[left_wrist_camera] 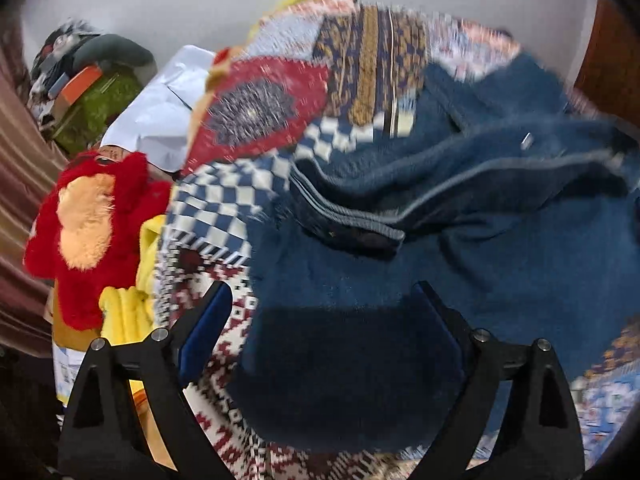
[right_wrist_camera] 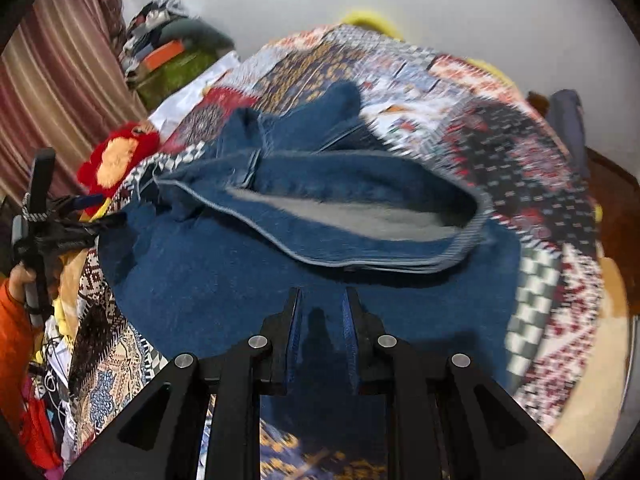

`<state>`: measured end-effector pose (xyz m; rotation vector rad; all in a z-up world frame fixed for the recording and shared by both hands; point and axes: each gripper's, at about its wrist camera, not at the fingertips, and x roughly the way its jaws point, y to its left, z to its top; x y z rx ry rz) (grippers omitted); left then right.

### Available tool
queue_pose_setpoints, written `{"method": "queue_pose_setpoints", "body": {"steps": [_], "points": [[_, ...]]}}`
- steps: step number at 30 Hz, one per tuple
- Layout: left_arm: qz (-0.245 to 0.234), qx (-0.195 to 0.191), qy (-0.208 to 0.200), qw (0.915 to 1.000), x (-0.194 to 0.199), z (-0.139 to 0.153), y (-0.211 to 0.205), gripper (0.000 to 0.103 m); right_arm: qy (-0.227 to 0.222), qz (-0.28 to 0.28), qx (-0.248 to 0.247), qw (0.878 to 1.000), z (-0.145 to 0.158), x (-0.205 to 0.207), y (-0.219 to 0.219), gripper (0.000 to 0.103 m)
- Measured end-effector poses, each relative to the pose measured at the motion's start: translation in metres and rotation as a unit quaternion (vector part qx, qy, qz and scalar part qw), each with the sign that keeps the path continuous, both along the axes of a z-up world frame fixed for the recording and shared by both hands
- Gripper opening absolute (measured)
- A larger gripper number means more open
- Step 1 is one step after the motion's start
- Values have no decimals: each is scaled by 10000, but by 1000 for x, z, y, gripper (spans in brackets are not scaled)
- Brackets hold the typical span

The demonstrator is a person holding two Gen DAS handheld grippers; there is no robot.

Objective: Fold large clothes

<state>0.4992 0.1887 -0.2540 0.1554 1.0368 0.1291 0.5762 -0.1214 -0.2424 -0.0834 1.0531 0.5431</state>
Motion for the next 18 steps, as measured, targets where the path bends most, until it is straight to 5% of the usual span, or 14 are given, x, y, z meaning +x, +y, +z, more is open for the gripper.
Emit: {"method": "queue_pose_setpoints", "body": {"steps": [4, 13, 18], "points": [[199, 635, 29, 9978, 33, -20, 2, 91, 236, 141, -284, 9992, -23, 31, 12, 15], [1236, -349, -231, 9914, 77, -5, 71, 96, -220, -940, -187, 9952, -12, 109, -13, 15], [1394, -475, -439, 9881, 62, 8, 72, 96, -483, -955, -355, 9936, -3, 91, -3, 15]]}}
